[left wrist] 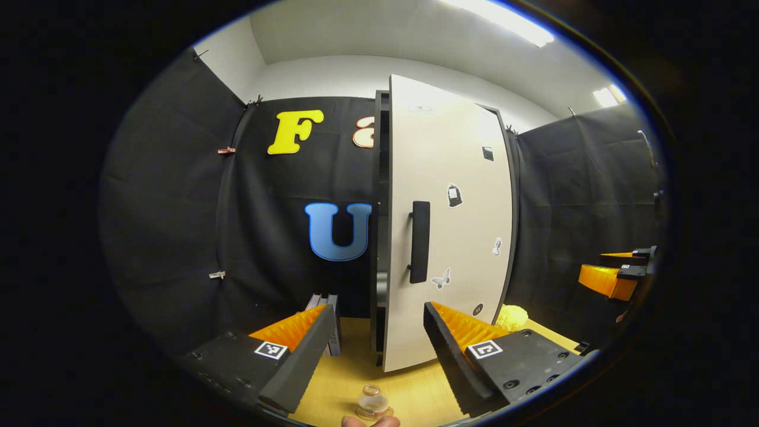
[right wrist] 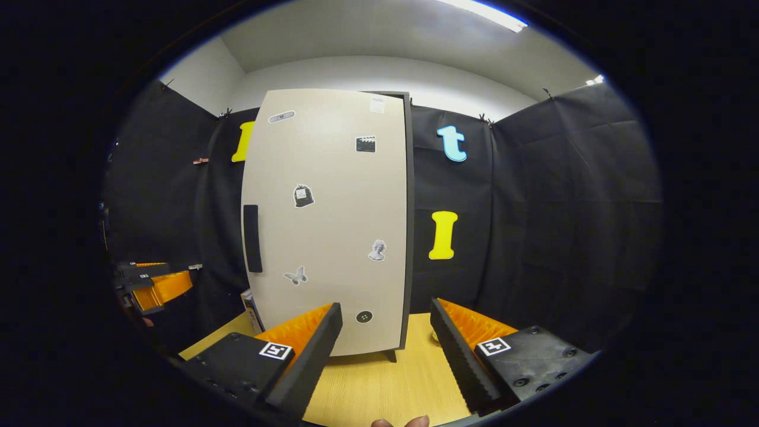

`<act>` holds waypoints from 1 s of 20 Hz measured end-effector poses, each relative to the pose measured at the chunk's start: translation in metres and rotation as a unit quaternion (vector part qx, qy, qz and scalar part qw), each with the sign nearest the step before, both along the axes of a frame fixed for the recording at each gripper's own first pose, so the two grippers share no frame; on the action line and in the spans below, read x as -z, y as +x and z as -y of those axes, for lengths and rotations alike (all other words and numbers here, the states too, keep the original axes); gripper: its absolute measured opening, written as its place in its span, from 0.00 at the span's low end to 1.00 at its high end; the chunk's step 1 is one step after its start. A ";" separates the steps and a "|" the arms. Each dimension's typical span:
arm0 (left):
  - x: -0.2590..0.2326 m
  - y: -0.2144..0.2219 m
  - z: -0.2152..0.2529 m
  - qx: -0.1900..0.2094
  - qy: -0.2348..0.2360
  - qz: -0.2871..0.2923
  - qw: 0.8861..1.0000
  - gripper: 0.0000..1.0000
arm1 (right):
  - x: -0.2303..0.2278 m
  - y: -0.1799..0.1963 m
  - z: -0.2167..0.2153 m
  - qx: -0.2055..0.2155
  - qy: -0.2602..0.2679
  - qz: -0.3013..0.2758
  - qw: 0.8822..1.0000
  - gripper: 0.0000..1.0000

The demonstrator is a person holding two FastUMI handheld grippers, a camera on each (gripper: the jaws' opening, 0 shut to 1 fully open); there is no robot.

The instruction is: Open the cabinet door with the right hand, grasp the bottle in the cabinet with the left hand and place it on the coaster, then close the cabinet door with the right hand.

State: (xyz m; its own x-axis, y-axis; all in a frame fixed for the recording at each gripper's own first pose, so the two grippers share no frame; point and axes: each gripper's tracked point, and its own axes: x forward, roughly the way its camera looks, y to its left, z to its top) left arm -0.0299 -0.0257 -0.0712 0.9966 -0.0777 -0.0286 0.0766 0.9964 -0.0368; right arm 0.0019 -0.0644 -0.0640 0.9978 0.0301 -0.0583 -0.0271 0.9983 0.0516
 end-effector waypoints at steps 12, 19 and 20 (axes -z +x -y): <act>-0.001 -0.001 0.010 0.007 0.003 0.002 1.000 0.94 | 0.001 -0.012 0.017 0.009 0.002 0.000 1.000 0.97; 0.000 -0.003 0.013 0.009 0.005 0.002 1.000 0.95 | 0.004 -0.016 0.023 0.012 0.003 0.000 1.000 0.97; 0.000 -0.004 0.013 0.009 0.005 0.002 1.000 0.94 | 0.004 -0.016 0.023 0.012 0.004 -0.001 1.000 0.97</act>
